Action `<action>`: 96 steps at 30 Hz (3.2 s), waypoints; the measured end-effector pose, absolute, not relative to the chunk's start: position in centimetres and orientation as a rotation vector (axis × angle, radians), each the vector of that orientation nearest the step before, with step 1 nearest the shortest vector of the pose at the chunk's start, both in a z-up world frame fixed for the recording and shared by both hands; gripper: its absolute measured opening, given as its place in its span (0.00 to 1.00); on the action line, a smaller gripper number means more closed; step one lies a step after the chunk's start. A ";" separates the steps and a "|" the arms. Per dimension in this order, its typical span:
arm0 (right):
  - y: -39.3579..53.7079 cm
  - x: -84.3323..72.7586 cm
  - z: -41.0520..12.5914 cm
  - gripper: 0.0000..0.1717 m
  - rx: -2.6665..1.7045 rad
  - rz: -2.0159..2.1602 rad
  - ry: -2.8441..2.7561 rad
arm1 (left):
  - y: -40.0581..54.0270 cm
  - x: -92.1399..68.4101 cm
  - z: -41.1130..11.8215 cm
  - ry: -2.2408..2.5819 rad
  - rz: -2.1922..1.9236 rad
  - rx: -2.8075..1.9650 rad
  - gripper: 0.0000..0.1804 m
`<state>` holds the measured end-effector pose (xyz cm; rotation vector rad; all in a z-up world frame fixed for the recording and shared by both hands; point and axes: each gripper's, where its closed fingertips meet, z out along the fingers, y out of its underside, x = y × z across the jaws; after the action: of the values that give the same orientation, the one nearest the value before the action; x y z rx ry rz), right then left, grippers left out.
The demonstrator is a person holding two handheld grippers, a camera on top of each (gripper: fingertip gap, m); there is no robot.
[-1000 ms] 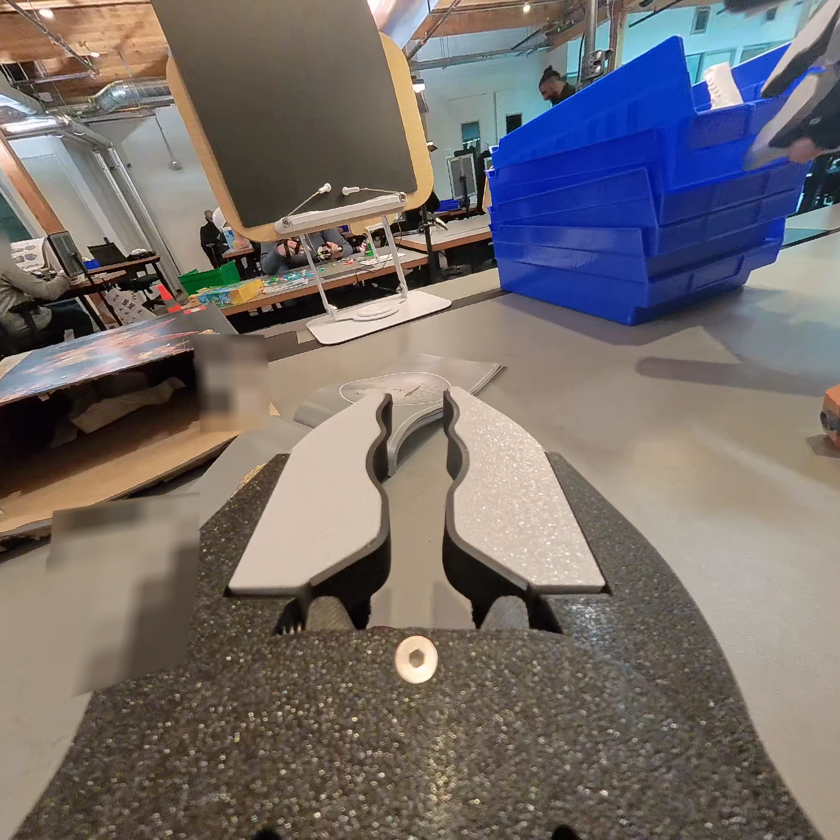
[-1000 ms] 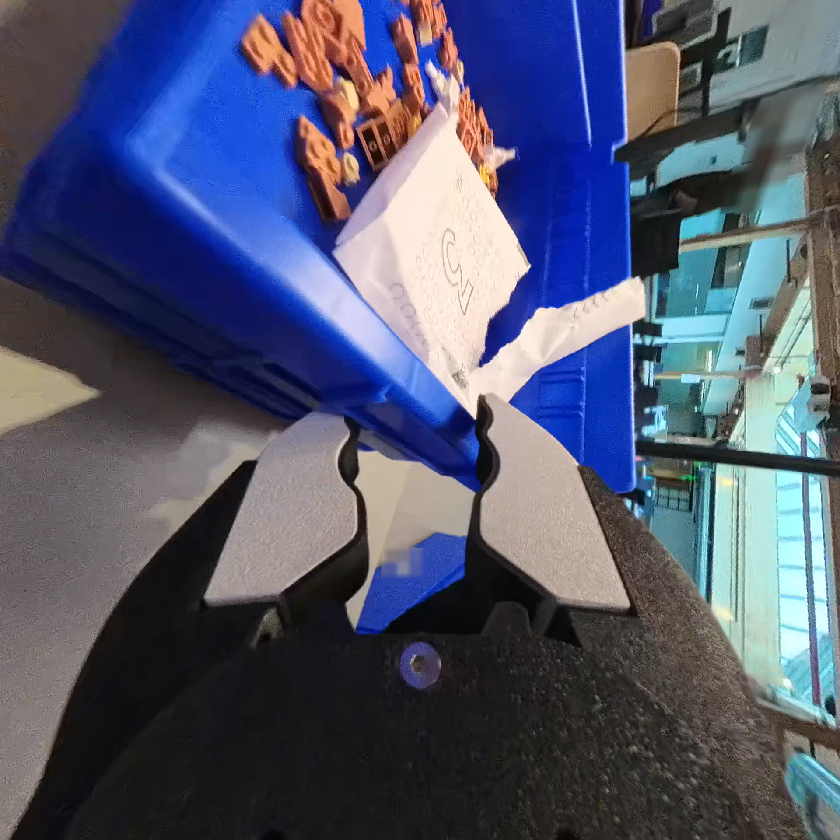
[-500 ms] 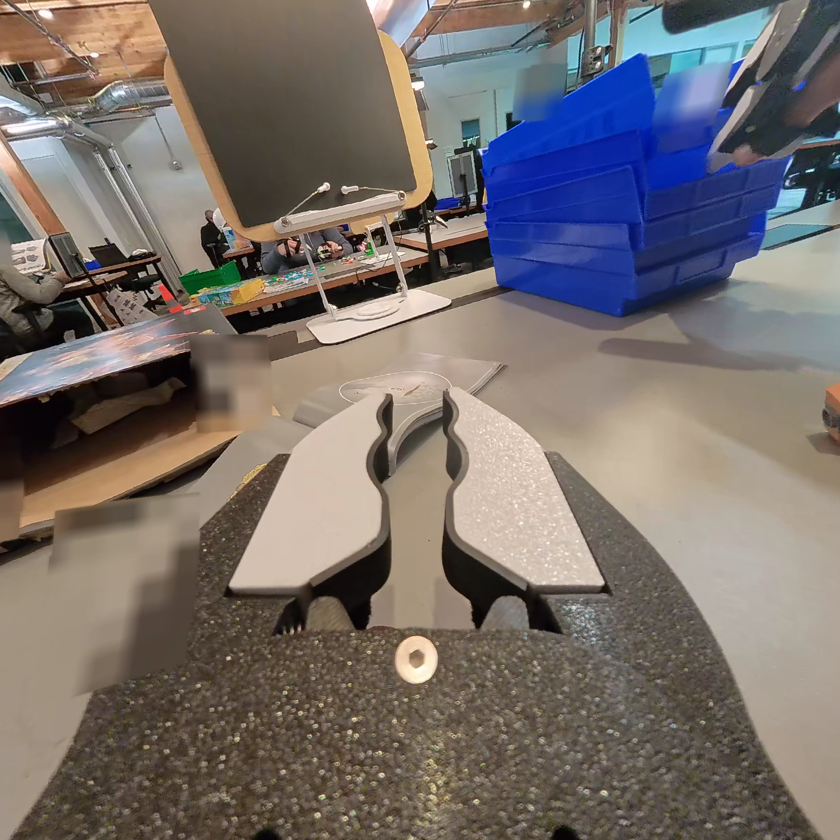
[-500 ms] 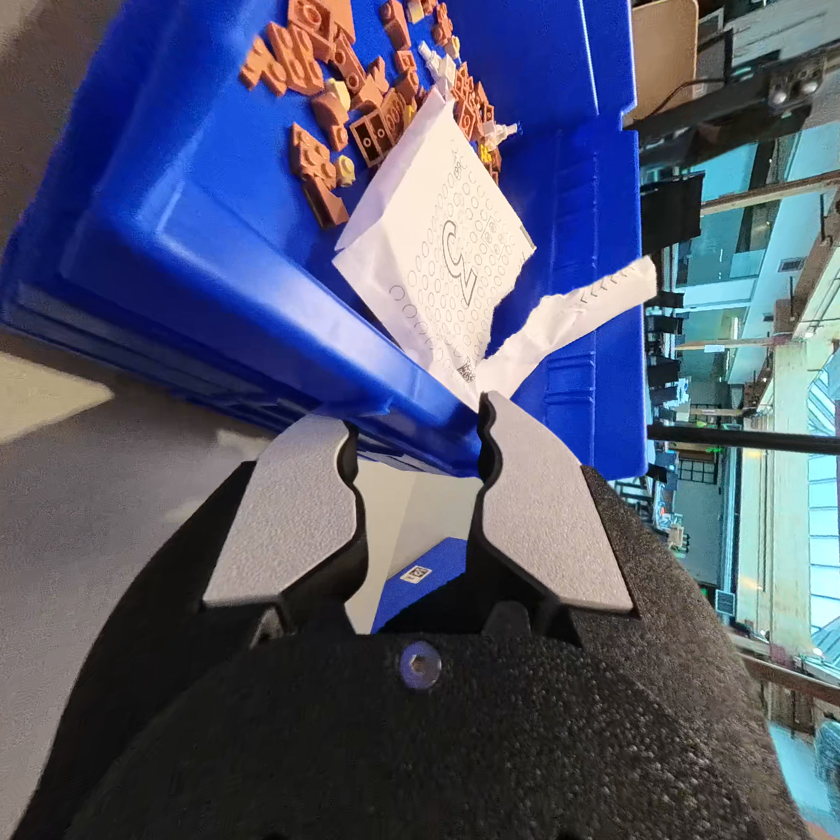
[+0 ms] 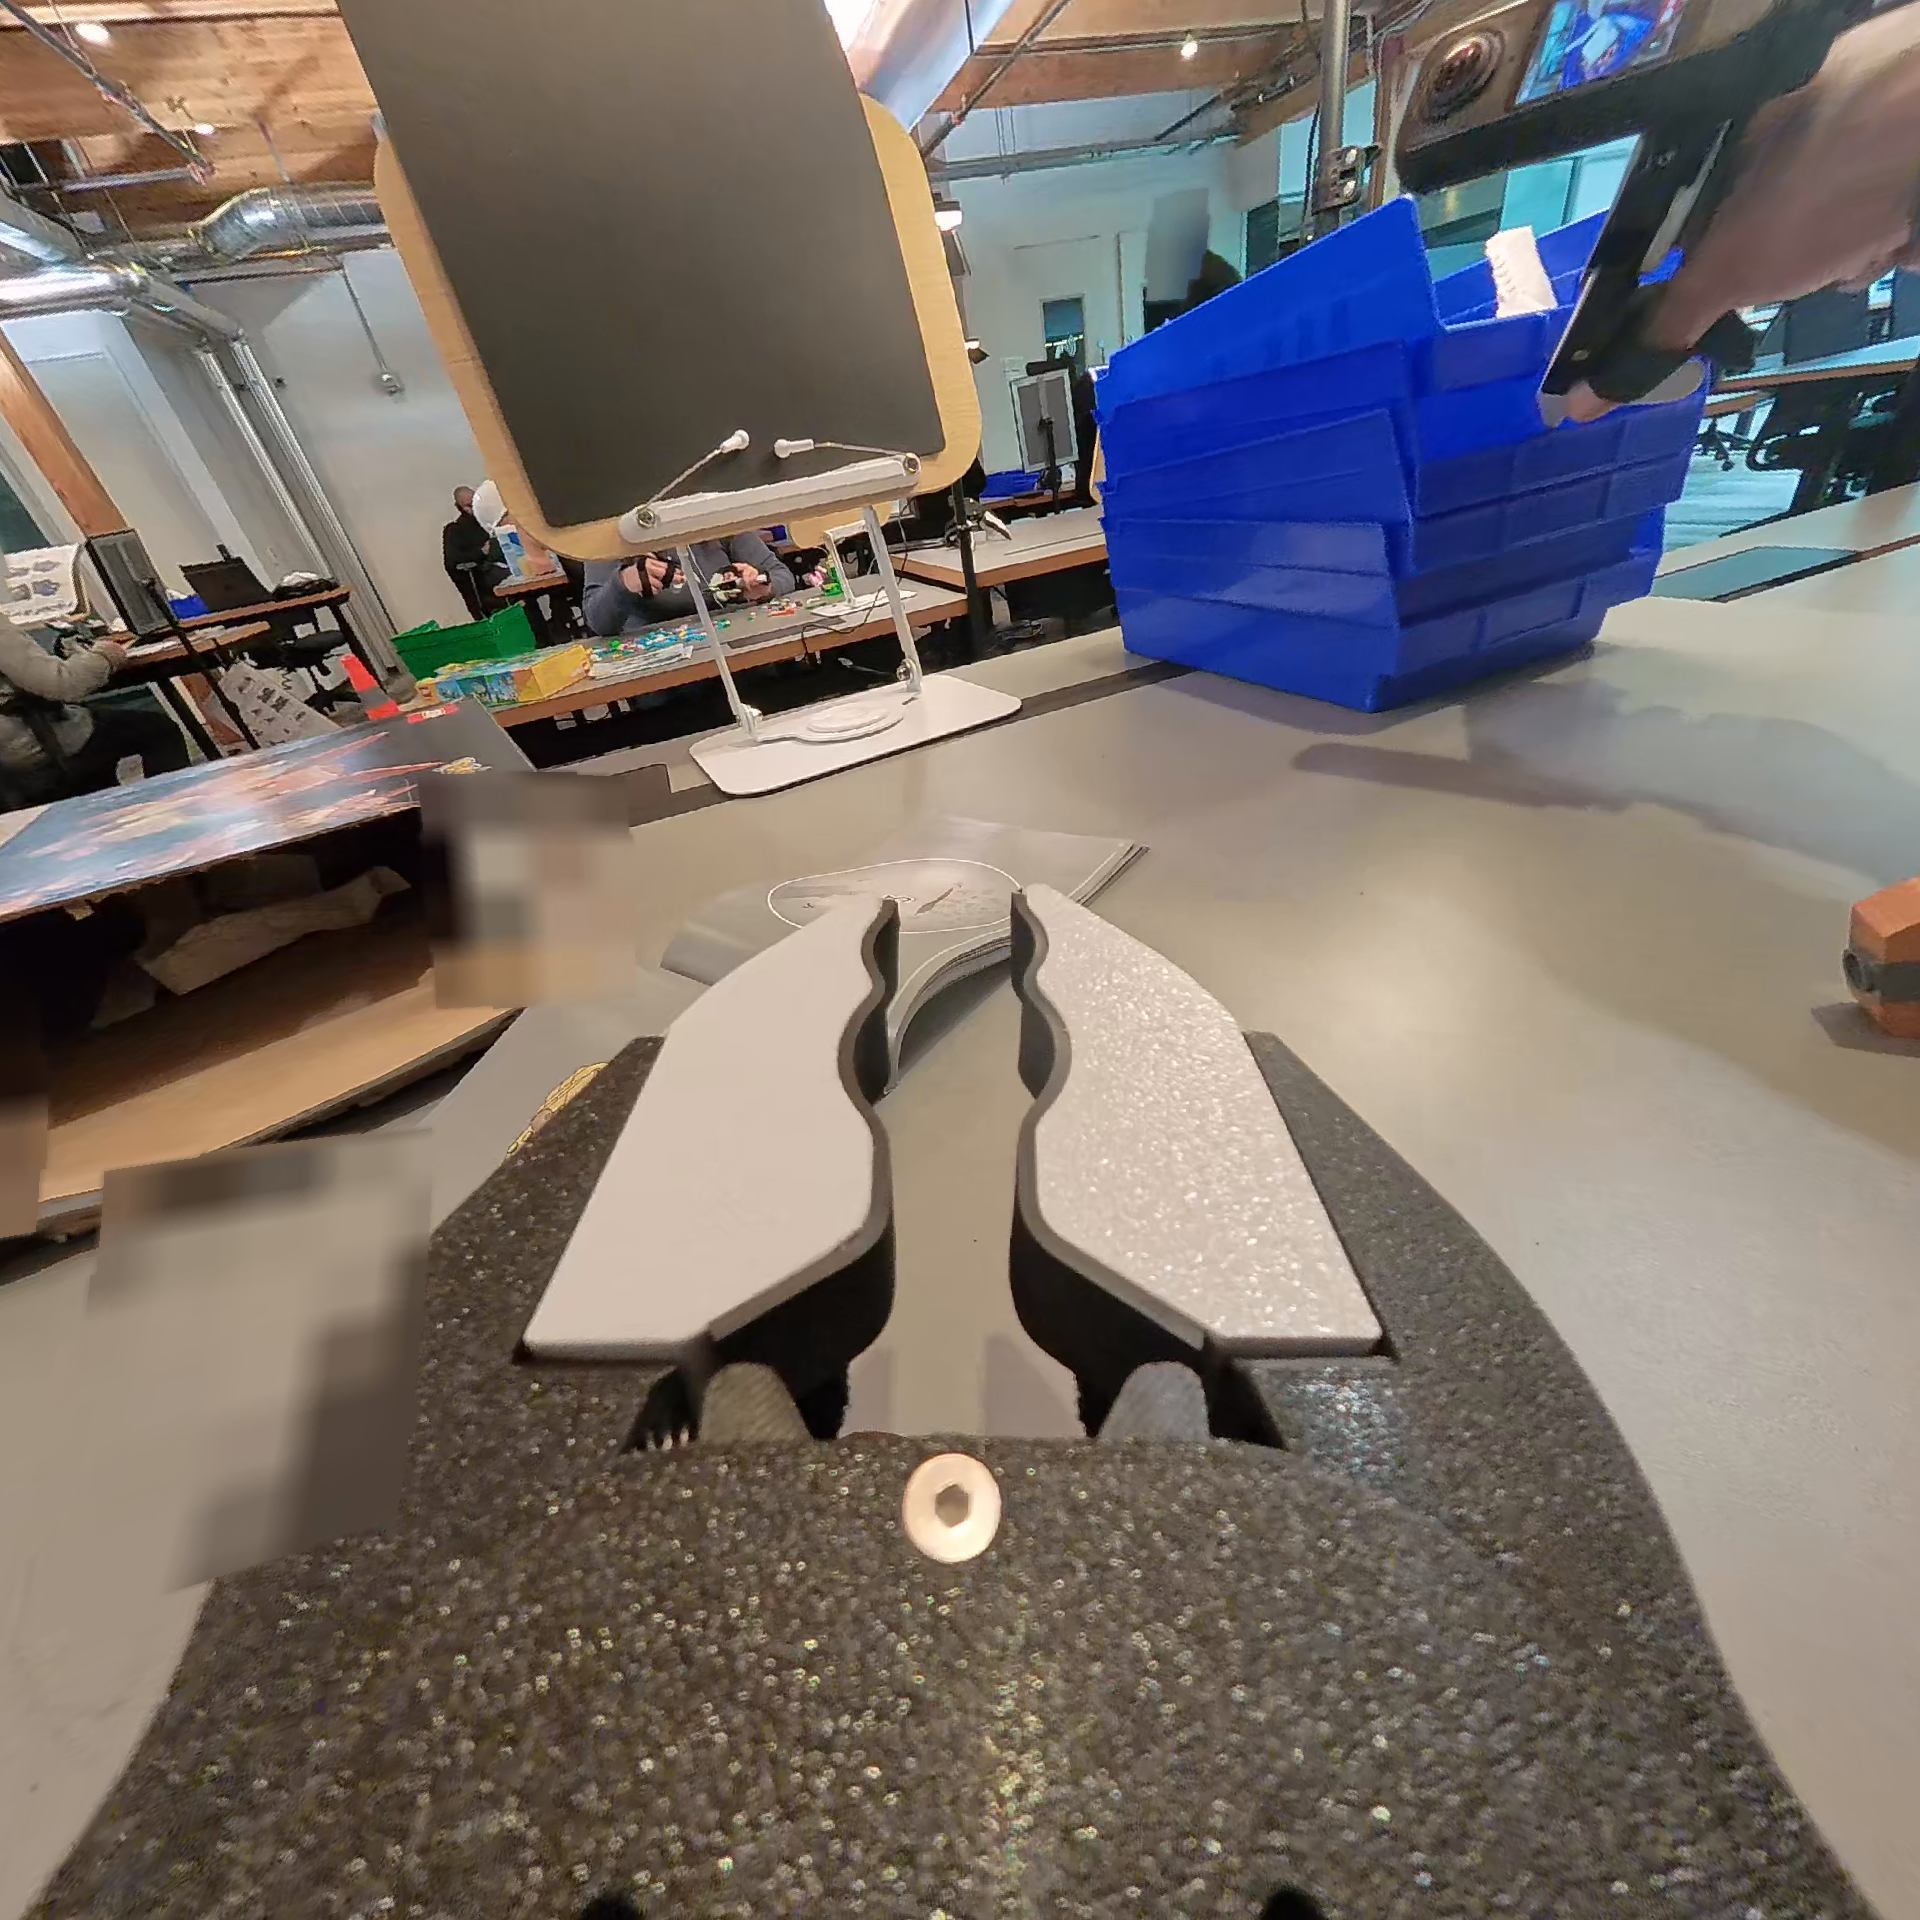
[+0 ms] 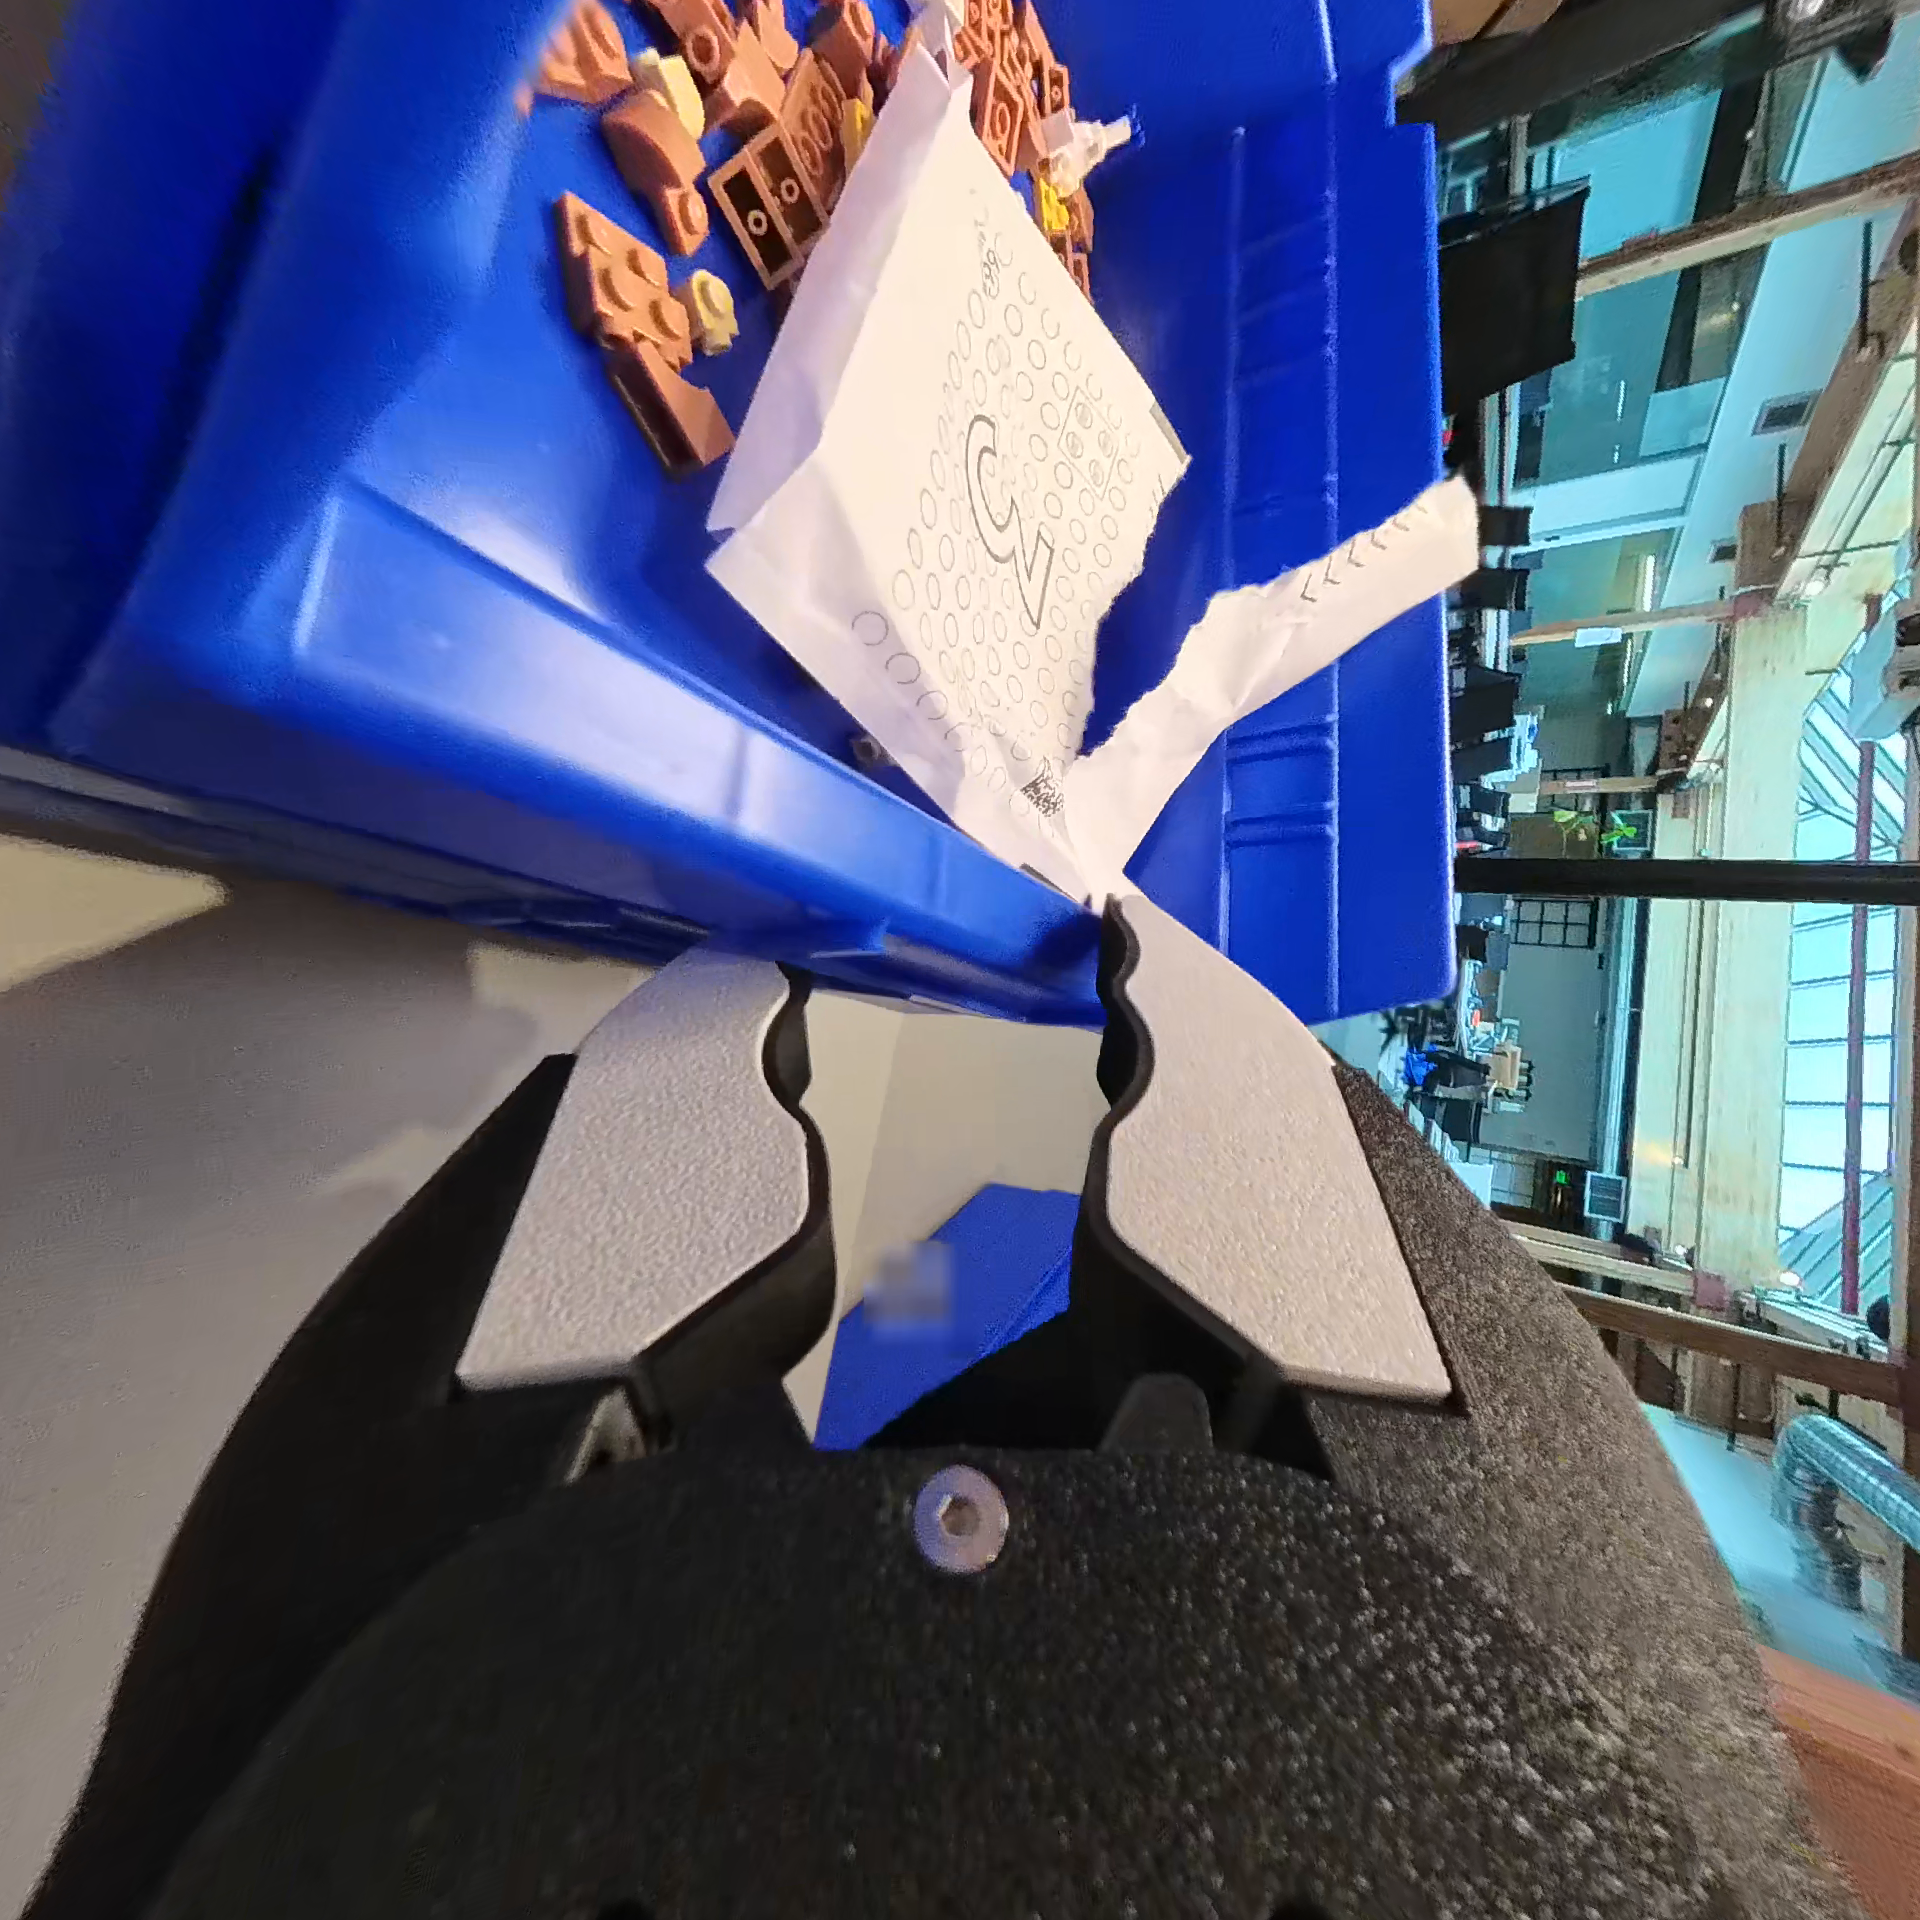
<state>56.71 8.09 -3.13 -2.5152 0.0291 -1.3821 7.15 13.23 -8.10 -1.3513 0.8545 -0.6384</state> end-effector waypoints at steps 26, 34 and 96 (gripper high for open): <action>-34.6 58.4 -17.9 0.31 -2.789 -0.871 0.227 | 13.3 8.0 -8.8 0.905 -0.569 -1.375 0.11; -34.2 59.8 -22.8 0.23 -2.974 -0.739 0.304 | 13.4 7.6 -8.6 0.875 -0.571 -1.370 0.11; -18.7 35.2 -12.8 0.18 -2.441 -0.596 -0.936 | 12.9 7.5 -8.3 0.885 -0.585 -1.343 0.11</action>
<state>35.22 -18.65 -12.85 -2.4408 -0.9360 -0.5962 7.48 12.91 -8.30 -1.3431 0.8852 -0.5852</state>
